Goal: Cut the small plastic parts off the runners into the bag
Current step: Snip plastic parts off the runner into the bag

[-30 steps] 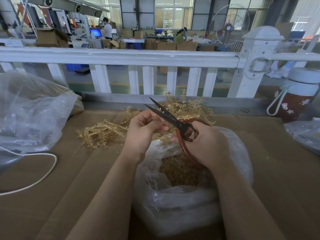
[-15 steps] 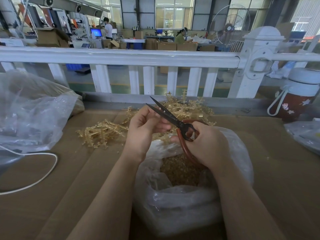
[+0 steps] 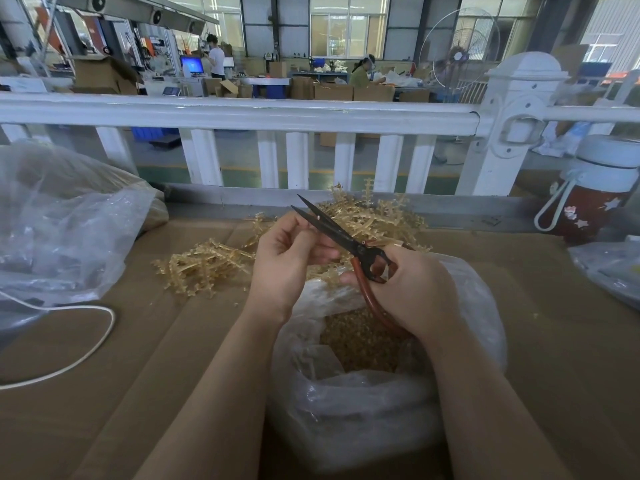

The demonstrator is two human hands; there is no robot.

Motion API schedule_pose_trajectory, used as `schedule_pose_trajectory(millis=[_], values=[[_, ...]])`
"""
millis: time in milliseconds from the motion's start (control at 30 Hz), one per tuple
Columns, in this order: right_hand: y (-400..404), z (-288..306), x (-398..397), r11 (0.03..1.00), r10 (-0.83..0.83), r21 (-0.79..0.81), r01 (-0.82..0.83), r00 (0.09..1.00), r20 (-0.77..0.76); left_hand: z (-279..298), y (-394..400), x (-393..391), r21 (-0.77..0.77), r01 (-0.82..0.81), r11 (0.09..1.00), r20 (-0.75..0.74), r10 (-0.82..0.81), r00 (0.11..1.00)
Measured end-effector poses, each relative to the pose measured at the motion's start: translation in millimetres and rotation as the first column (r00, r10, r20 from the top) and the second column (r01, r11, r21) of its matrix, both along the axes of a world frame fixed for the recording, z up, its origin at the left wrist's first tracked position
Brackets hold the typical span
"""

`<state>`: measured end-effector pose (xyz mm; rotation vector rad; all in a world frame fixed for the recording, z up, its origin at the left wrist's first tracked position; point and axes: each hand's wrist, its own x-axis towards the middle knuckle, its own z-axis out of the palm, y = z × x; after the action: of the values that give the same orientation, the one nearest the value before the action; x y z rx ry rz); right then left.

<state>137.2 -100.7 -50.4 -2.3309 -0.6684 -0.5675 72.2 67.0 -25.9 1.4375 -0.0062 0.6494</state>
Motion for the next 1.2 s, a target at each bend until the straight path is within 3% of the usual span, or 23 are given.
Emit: schedule_pose_trajectory(millis=[267,500,933,1033,1200], values=[[-0.2,3.4,-2.8,1.0,-0.003,-0.008,0.003,1.0,0.03,-1.5,-5.4,0.0,0.141,-0.041,0.989,0.007,0.04,0.999],[-0.9,3.9,-2.0,0.998,-0.005,-0.065,0.005,1.0,-0.002,-2.3,-3.3,1.9,0.158,-0.037,0.987,-0.015,0.039,0.999],[0.3,2.9,-2.6,1.0,0.019,-0.023,-0.019,1.0,0.021,-3.6,-2.3,3.5,0.148,-0.055,0.987,-0.009,0.057,0.998],[-0.3,2.8,-2.7,0.999,0.026,-0.042,-0.024,0.998,0.052,-1.7,-3.3,3.4,0.063,-0.063,0.996,-0.045,0.066,0.997],[-0.3,2.5,-7.2,0.992,0.12,0.033,-0.124,0.986,0.12,3.4,5.4,4.5,-0.349,-0.04,0.936,-0.132,-0.007,0.991]])
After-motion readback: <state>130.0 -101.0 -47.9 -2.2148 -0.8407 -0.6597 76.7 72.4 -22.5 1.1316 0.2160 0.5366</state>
